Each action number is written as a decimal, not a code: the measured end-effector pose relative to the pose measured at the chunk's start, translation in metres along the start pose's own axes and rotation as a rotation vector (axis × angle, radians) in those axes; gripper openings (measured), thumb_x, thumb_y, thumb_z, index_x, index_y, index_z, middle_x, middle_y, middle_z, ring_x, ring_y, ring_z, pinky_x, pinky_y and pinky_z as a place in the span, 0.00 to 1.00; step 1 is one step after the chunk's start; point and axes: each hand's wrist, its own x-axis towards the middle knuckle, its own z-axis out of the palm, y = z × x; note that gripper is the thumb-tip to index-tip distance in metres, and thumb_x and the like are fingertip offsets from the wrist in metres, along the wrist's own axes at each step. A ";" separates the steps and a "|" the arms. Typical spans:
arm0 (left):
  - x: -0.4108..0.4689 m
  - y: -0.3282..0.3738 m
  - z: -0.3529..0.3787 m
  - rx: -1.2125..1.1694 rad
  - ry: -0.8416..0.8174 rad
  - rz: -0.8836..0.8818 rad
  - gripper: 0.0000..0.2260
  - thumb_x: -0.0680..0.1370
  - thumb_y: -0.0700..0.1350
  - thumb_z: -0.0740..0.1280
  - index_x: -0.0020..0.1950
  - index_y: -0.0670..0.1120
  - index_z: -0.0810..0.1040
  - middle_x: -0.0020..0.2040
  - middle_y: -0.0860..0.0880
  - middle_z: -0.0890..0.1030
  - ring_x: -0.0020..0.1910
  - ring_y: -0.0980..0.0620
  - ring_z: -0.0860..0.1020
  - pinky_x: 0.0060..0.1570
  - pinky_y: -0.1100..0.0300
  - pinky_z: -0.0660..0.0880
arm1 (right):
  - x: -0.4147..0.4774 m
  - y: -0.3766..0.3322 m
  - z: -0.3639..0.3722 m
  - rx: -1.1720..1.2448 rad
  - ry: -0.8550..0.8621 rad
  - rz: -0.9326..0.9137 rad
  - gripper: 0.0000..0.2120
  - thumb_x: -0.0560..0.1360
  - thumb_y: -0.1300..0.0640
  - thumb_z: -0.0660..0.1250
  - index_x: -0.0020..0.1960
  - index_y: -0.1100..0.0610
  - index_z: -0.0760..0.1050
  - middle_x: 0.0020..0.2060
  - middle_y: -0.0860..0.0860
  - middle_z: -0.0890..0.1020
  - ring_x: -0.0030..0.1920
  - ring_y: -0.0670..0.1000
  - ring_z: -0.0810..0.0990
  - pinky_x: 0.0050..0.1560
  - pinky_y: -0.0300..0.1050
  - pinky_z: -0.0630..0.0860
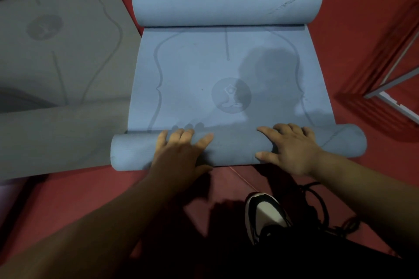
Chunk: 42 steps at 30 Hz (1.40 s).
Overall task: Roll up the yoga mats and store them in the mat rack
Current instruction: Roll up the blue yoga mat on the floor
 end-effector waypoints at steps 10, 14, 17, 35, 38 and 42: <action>0.018 -0.009 -0.006 -0.054 -0.001 -0.011 0.34 0.70 0.72 0.66 0.75 0.65 0.67 0.64 0.49 0.77 0.63 0.44 0.75 0.65 0.42 0.66 | -0.017 -0.005 0.031 -0.056 0.278 -0.014 0.40 0.74 0.22 0.45 0.80 0.41 0.57 0.73 0.58 0.68 0.74 0.63 0.63 0.73 0.69 0.56; 0.025 -0.009 -0.015 -0.061 -0.058 -0.026 0.36 0.73 0.72 0.64 0.79 0.65 0.60 0.70 0.49 0.72 0.70 0.46 0.69 0.71 0.40 0.60 | -0.004 0.001 0.012 -0.058 0.221 -0.025 0.42 0.70 0.20 0.40 0.79 0.38 0.54 0.72 0.53 0.69 0.72 0.58 0.65 0.73 0.63 0.57; 0.019 -0.006 -0.017 -0.017 0.070 -0.023 0.37 0.70 0.70 0.70 0.76 0.59 0.69 0.65 0.44 0.77 0.65 0.41 0.75 0.67 0.36 0.65 | 0.004 0.004 0.000 -0.044 0.163 -0.021 0.43 0.68 0.20 0.39 0.78 0.36 0.51 0.72 0.50 0.67 0.72 0.55 0.64 0.73 0.60 0.57; 0.032 -0.022 -0.020 0.017 0.064 0.031 0.37 0.70 0.72 0.67 0.76 0.58 0.70 0.61 0.44 0.79 0.61 0.39 0.77 0.64 0.35 0.68 | 0.012 0.012 -0.004 -0.126 0.264 -0.130 0.40 0.71 0.21 0.48 0.77 0.39 0.58 0.64 0.52 0.74 0.64 0.57 0.73 0.64 0.62 0.66; 0.022 -0.014 -0.014 0.063 0.200 0.028 0.38 0.68 0.68 0.74 0.75 0.58 0.71 0.62 0.41 0.79 0.61 0.38 0.77 0.63 0.32 0.68 | 0.011 0.013 -0.006 -0.117 0.276 -0.129 0.39 0.71 0.21 0.48 0.77 0.38 0.60 0.62 0.50 0.76 0.62 0.57 0.75 0.63 0.60 0.67; 0.017 -0.010 -0.008 0.079 0.207 0.038 0.38 0.67 0.68 0.73 0.75 0.59 0.71 0.66 0.40 0.77 0.64 0.35 0.75 0.65 0.30 0.65 | 0.012 0.013 -0.008 -0.119 0.260 -0.135 0.39 0.71 0.21 0.46 0.76 0.37 0.59 0.60 0.49 0.76 0.61 0.56 0.76 0.63 0.59 0.68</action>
